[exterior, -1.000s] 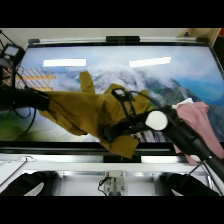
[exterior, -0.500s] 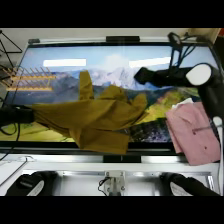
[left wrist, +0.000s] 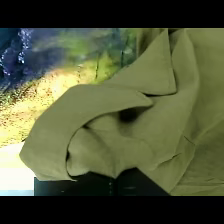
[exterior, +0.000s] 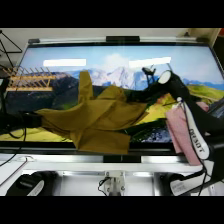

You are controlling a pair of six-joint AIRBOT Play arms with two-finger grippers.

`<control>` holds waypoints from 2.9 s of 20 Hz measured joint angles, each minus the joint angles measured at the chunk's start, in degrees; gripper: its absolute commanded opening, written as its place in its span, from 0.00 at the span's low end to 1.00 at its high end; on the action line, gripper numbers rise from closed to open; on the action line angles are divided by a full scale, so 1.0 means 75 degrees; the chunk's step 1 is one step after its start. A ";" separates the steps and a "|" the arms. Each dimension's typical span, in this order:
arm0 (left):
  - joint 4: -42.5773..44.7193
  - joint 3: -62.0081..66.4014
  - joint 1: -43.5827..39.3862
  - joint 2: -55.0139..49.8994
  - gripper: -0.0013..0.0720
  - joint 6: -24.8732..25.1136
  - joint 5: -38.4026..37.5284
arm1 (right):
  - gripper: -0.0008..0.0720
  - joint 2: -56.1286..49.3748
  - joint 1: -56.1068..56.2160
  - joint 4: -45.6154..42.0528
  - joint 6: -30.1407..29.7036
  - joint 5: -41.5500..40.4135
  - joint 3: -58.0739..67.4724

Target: Fold the shirts.

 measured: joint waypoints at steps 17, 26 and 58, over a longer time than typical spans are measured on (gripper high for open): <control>-0.1550 0.0236 0.0067 -0.1754 0.07 -0.1515 0.5327 | 0.10 0.0187 0.0347 -0.0294 -0.0557 -0.0769 0.1250; -0.3864 0.6289 -0.0647 -0.4275 0.07 0.0609 0.6219 | 0.10 0.3791 -0.2192 -0.0414 0.0041 -0.2390 0.3579; -0.1096 0.0475 0.0895 -0.1652 0.07 0.1014 -0.0154 | 0.89 0.0417 0.1714 0.0901 0.1177 -0.1609 0.0219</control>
